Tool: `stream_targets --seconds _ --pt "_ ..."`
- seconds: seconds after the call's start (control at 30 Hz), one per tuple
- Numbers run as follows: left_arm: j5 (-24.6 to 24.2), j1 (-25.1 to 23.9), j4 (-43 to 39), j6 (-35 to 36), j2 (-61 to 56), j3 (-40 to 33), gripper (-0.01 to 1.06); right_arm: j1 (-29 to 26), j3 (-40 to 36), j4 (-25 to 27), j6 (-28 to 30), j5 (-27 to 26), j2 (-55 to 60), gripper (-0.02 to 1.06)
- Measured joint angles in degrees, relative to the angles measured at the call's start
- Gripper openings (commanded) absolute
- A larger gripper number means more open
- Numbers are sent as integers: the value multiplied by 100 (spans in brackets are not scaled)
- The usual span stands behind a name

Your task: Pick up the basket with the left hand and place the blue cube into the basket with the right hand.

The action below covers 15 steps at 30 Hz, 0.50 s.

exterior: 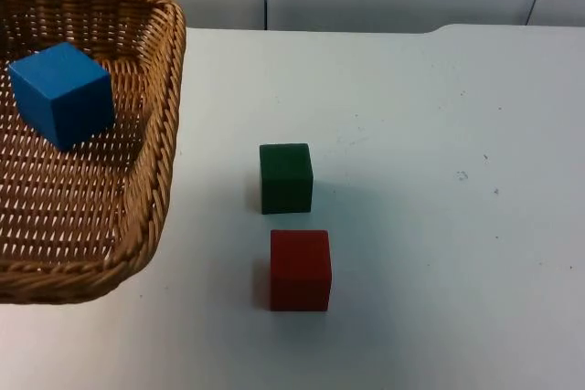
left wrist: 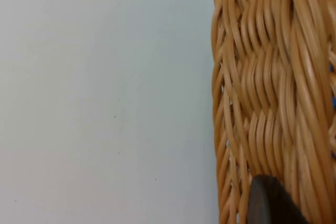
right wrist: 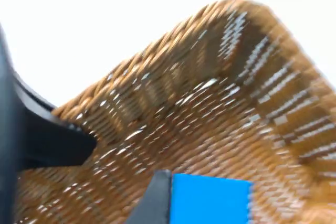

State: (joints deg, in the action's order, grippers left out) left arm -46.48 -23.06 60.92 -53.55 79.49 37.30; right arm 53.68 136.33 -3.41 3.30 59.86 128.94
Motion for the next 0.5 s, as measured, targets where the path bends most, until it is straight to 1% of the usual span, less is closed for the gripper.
stream_targets --seconds 0.07,0.3,0.4,0.47,0.5 --pt "25 0 37 0 8 0 0 0 0 -176 148 93 -341 87" --pt "131 0 54 -37 108 0 0 0 0 -221 506 192 -1063 87" --pt "157 0 54 -37 130 0 0 0 0 17 708 351 -1432 87" --pt "161 0 54 -37 143 57 0 0 0 301 904 435 -1623 87" --pt "161 0 54 -37 143 57 0 0 0 301 904 435 -1623 87"
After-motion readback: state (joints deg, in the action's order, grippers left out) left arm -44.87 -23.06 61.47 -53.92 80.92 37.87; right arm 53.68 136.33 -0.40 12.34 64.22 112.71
